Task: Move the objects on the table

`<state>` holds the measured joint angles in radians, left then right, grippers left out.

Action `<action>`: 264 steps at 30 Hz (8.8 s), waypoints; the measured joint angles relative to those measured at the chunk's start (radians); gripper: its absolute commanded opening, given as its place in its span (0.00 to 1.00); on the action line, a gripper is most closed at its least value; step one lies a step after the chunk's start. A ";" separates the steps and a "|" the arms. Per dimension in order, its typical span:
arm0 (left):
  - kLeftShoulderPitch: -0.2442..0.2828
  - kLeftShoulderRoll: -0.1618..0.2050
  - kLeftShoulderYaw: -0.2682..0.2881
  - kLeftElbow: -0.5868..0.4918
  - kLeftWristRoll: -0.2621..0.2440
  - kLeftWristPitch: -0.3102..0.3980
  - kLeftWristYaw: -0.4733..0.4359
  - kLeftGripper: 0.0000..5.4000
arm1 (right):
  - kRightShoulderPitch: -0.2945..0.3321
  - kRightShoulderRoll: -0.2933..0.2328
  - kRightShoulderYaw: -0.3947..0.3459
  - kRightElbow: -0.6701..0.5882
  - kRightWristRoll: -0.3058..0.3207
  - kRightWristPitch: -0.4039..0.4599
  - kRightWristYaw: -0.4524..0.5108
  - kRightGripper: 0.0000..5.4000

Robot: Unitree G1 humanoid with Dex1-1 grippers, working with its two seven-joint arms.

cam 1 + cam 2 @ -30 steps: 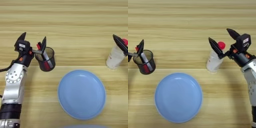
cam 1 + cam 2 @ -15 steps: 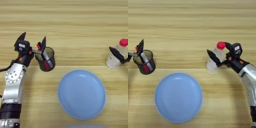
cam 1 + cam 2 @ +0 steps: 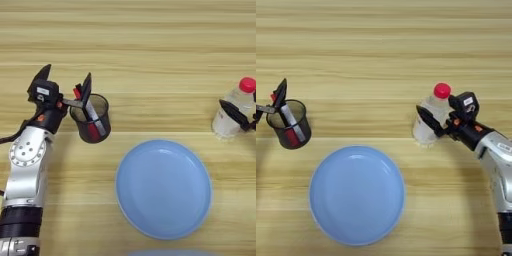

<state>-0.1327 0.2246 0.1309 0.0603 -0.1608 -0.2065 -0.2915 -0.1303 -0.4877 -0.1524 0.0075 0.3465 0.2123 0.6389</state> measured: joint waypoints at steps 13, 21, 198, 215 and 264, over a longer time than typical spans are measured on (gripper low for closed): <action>-0.001 -0.001 0.000 0.007 0.000 -0.002 -0.004 1.00 | -0.019 0.000 0.005 0.009 -0.008 0.015 -0.001 0.58; -0.003 -0.001 0.000 0.012 0.000 -0.007 -0.005 1.00 | -0.040 0.006 0.033 -0.035 -0.010 0.060 -0.022 0.58; 0.177 0.111 -0.075 -0.010 -0.080 0.127 -0.288 1.00 | -0.050 0.225 0.125 -0.049 -0.292 -0.637 -0.303 1.00; 0.097 0.089 -0.100 0.098 -0.081 0.124 -0.295 1.00 | -0.058 0.222 0.124 -0.049 -0.292 -0.637 -0.303 1.00; -0.102 0.007 -0.185 0.203 -0.081 0.143 -0.420 0.88 | -0.068 0.221 0.136 -0.050 -0.291 -0.637 -0.302 1.00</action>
<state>-0.2347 0.2319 -0.0539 0.2631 -0.2417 -0.0633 -0.7114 -0.1979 -0.2663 -0.0160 -0.0423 0.0552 -0.4247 0.3368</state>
